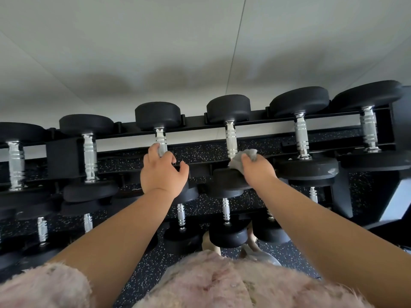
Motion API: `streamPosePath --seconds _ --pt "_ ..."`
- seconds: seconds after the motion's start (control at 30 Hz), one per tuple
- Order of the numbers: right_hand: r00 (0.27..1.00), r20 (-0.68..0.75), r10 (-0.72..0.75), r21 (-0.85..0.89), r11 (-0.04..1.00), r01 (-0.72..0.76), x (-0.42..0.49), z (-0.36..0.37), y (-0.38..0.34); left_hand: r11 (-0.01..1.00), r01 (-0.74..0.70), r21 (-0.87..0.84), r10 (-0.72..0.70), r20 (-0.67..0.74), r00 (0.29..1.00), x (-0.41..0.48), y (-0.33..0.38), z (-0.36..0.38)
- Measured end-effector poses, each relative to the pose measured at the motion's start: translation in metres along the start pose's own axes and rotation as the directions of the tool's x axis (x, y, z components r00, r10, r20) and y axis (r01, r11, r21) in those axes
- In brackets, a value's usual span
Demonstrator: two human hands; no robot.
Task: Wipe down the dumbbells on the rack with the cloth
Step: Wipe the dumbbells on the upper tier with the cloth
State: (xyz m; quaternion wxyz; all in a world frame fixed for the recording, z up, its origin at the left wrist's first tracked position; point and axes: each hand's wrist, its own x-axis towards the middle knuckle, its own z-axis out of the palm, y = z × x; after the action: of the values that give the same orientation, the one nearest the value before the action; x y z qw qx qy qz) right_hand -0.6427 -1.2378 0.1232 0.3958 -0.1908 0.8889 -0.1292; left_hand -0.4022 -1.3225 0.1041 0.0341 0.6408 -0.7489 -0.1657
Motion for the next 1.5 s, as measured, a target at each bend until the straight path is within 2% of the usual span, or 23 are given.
streamPosePath --seconds 0.07,0.13,0.23,0.33,0.4,0.57,0.67,0.73,0.83,0.9,0.97,1.03,1.1,1.17,1.2,1.27,1.37,1.4,1.5 --pt "0.99 -0.002 -0.143 -0.095 0.985 0.142 -0.013 0.008 0.004 1.0 -0.004 -0.001 0.004 -0.001 1.0 0.0 0.0 0.001" --pt "0.969 -0.018 -0.247 -0.118 0.963 0.243 -0.023 0.013 0.008 1.0 -0.006 -0.006 0.006 -0.006 1.0 -0.001 0.0 0.002" --pt "0.956 -0.011 -0.293 -0.287 0.917 0.277 -0.017 0.007 0.004 1.0 -0.008 -0.005 0.008 -0.013 1.0 -0.001 0.0 0.002" --pt "0.951 0.141 -0.277 -0.491 0.814 0.31 -0.001 -0.004 -0.018 1.0 -0.014 -0.005 0.014 -0.027 1.0 0.0 -0.001 0.003" --pt "0.941 0.17 -0.292 -0.431 0.837 0.337 0.009 -0.008 -0.031 1.0 -0.021 -0.015 0.021 -0.038 0.999 -0.001 -0.002 0.004" --pt "0.942 -0.003 -0.336 -0.49 0.822 0.292 0.028 -0.013 -0.066 1.0 -0.02 -0.019 0.019 -0.056 0.998 0.0 -0.001 0.005" --pt "0.902 0.113 -0.417 -0.385 0.818 0.427 0.023 0.0 -0.061 1.0 -0.025 -0.013 0.024 -0.061 0.998 0.0 -0.003 0.006" --pt "0.931 0.138 -0.339 -0.301 0.881 0.366 0.016 0.008 -0.044 1.0 -0.03 -0.006 0.029 -0.058 0.998 0.0 -0.004 0.006" --pt "0.962 0.198 -0.19 -0.454 0.852 0.261 0.02 0.013 -0.024 1.0 -0.03 -0.007 0.03 -0.057 0.998 0.0 -0.003 0.007" --pt "0.951 0.261 -0.164 -0.546 0.787 0.285 0.029 0.013 -0.033 1.0 -0.03 -0.005 0.029 -0.061 0.998 0.0 -0.004 0.008" --pt "0.931 0.318 -0.182 -0.548 0.766 0.337 0.03 0.01 -0.053 1.0 -0.029 -0.002 0.029 -0.065 0.997 0.0 -0.004 0.008" --pt "0.93 0.253 -0.267 -0.453 0.817 0.358 0.032 0.007 -0.068 0.999 -0.032 -0.001 0.032 -0.067 0.997 0.0 -0.004 0.009" --pt "0.94 0.071 -0.335 -0.265 0.902 0.341 0.036 0.007 -0.072 1.0 -0.029 -0.001 0.029 -0.07 0.997 0.0 -0.004 0.009" --pt "0.949 -0.047 -0.312 -0.021 0.95 0.312 0.038 0.007 -0.067 1.0 -0.029 -0.003 0.029 -0.072 0.997 -0.001 -0.005 0.01" --pt "0.95 -0.047 -0.309 0.024 0.95 0.31 0.038 0.007 -0.064 0.999 -0.032 -0.002 0.032 -0.072 0.997 0.0 -0.005 0.01" --pt "0.947 0.062 -0.315 -0.028 0.948 0.317 0.038 0.007 -0.052 0.999 -0.035 -0.002 0.035 -0.071 0.997 0.0 -0.006 0.009" --pt "0.901 0.283 -0.329 -0.32 0.853 0.412 0.037 -0.004 -0.041 0.999 -0.036 -0.003 0.036 -0.077 0.996 0.0 -0.004 0.009" --pt "0.899 0.315 -0.304 -0.363 0.837 0.41 0.037 -0.009 -0.041 0.999 -0.036 0.0 0.036 -0.078 0.996 0.0 -0.004 0.01" --pt "0.911 0.332 -0.246 -0.259 0.905 0.339 0.045 -0.021 -0.054 0.999 -0.036 0.013 0.037 -0.081 0.996 0.0 -0.003 0.01"
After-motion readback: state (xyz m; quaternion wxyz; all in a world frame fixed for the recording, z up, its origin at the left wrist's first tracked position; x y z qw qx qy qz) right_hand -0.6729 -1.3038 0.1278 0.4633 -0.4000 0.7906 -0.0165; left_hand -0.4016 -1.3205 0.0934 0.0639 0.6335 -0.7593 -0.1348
